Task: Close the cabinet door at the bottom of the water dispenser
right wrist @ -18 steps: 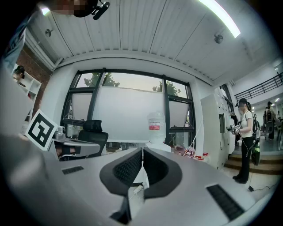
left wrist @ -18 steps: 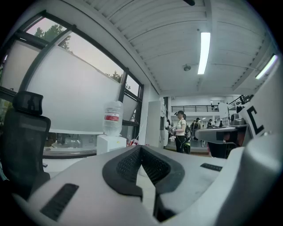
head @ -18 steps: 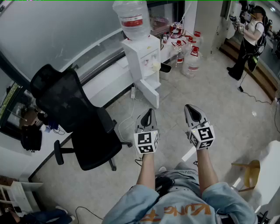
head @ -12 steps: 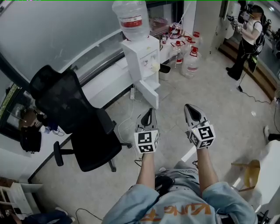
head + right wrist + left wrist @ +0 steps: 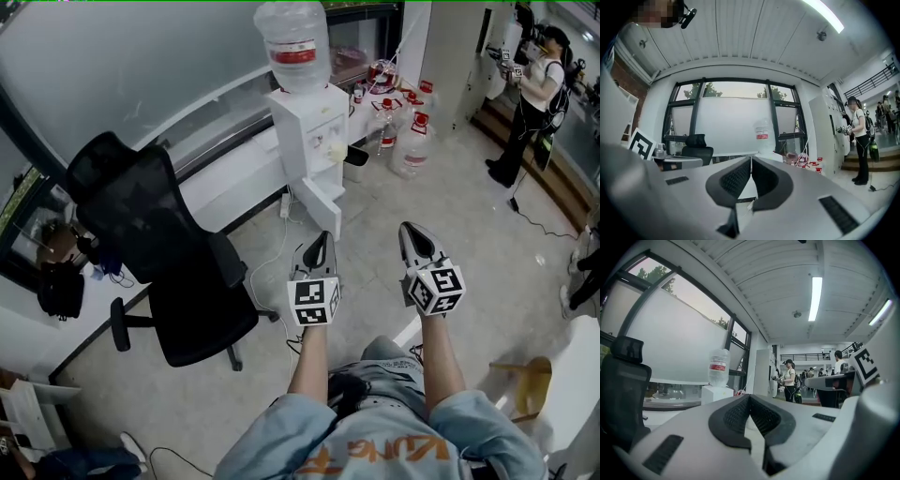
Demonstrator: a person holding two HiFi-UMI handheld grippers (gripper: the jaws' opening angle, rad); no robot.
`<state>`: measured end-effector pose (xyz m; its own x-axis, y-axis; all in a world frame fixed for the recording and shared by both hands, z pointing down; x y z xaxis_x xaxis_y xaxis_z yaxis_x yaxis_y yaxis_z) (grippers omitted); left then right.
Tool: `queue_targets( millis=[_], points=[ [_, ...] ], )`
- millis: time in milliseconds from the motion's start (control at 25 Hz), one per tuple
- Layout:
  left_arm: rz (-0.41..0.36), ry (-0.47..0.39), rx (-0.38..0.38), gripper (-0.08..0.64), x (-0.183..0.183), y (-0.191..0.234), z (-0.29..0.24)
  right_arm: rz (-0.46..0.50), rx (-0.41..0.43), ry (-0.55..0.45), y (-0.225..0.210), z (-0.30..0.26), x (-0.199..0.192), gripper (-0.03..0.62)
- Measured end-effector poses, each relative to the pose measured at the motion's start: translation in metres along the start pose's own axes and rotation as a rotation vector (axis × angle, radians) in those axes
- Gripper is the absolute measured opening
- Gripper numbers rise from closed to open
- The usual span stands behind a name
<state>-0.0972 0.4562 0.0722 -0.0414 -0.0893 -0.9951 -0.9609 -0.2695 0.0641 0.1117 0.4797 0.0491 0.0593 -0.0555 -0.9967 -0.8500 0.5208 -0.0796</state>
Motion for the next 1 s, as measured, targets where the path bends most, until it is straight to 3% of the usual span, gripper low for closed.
queue_targets(
  millis=[240, 520, 720, 1000],
  points=[
    [0.039, 0.016, 0.038, 0.011, -0.005, 0.019, -0.007, -0.005, 0.030, 0.020, 0.003, -0.013, -0.005, 0.031],
    [0.021, 0.050, 0.046, 0.011, -0.016, 0.019, -0.029, -0.072, -0.028, 0.016, -0.040, -0.023, -0.016, 0.031],
    [0.036, 0.052, 0.115, 0.011, -0.021, 0.037, -0.061, -0.056, 0.037, 0.013, -0.058, -0.063, -0.019, 0.031],
    [0.062, 0.126, 0.131, 0.011, -0.050, 0.022, -0.132, -0.064, 0.067, 0.089, -0.120, -0.114, -0.041, 0.031]
  ],
)
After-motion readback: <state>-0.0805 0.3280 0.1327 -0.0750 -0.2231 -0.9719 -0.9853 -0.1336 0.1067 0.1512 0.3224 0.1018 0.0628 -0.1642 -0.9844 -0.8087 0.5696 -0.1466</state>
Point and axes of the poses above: the fingertips, and each gripper's own axes: z backward along the fingers, y to its left, x out of its top, the point moved 5 cm from there along z, backward along the fingers, and after that the axes turned 12 degrees about x, right-handed, at the moved point
